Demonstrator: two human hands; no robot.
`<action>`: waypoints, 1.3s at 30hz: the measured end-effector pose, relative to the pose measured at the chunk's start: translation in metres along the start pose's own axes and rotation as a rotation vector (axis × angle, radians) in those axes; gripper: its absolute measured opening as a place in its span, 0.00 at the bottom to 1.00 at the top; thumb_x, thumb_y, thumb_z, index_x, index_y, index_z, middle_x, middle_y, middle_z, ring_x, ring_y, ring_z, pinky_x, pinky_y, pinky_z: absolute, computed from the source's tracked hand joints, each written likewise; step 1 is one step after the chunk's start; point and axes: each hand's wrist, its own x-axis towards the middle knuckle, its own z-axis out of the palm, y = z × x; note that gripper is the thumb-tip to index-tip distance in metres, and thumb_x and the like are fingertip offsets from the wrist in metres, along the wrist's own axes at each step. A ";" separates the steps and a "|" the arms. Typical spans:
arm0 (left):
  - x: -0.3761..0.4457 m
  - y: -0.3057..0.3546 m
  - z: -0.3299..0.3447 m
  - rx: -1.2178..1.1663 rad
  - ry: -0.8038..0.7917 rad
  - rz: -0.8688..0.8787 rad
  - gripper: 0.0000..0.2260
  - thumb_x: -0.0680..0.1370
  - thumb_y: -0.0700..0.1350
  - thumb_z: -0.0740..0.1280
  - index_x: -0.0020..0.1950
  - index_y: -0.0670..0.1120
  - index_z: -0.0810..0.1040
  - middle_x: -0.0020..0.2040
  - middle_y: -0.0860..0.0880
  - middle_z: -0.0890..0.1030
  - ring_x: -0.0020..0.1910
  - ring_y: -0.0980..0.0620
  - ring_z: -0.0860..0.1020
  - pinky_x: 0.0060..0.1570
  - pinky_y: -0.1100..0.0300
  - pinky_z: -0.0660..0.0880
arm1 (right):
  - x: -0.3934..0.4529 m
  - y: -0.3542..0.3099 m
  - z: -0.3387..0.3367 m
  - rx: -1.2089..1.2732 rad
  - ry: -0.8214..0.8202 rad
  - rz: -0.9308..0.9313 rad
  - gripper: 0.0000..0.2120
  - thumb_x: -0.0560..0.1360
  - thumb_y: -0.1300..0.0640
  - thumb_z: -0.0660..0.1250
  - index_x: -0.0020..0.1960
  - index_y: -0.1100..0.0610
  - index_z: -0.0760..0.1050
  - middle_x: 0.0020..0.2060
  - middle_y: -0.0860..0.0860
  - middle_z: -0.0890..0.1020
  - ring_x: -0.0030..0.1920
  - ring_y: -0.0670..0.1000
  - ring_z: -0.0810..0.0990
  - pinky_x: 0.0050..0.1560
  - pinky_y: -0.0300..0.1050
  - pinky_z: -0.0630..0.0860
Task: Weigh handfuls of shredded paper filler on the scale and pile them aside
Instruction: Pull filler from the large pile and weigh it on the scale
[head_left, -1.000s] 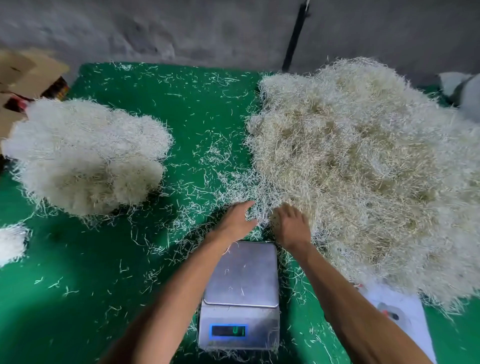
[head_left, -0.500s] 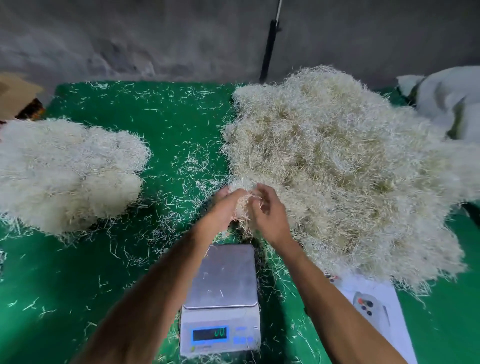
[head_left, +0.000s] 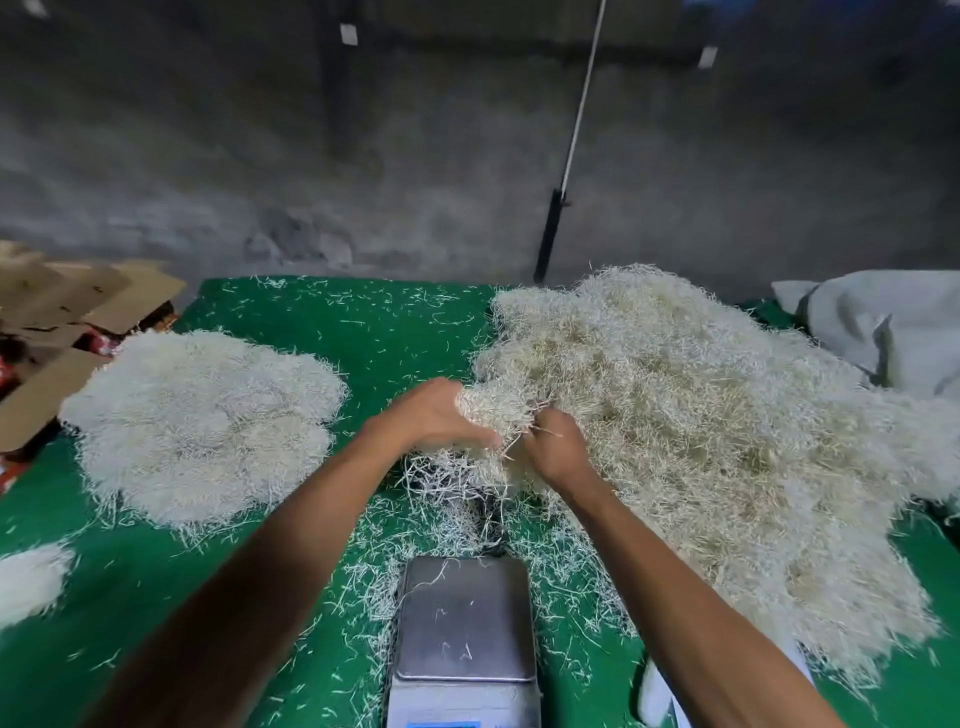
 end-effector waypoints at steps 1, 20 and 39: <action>-0.001 -0.001 0.006 0.218 0.046 -0.009 0.49 0.63 0.72 0.74 0.77 0.48 0.67 0.72 0.48 0.74 0.69 0.44 0.75 0.66 0.45 0.75 | 0.002 -0.010 -0.007 0.068 0.026 -0.048 0.09 0.78 0.69 0.65 0.48 0.56 0.78 0.38 0.46 0.75 0.35 0.49 0.74 0.33 0.37 0.69; 0.009 -0.006 -0.020 -1.230 0.262 -0.305 0.37 0.74 0.33 0.74 0.78 0.48 0.62 0.73 0.40 0.68 0.59 0.48 0.77 0.55 0.61 0.79 | -0.009 -0.003 -0.031 0.220 0.039 -0.206 0.08 0.85 0.56 0.60 0.62 0.56 0.72 0.54 0.47 0.74 0.52 0.47 0.74 0.59 0.48 0.74; 0.001 -0.014 -0.005 -1.130 0.062 -0.406 0.29 0.78 0.48 0.69 0.76 0.42 0.65 0.67 0.33 0.77 0.65 0.41 0.79 0.60 0.44 0.79 | 0.033 -0.002 -0.048 0.743 0.227 0.320 0.25 0.86 0.59 0.57 0.81 0.63 0.56 0.69 0.60 0.73 0.67 0.58 0.75 0.70 0.54 0.73</action>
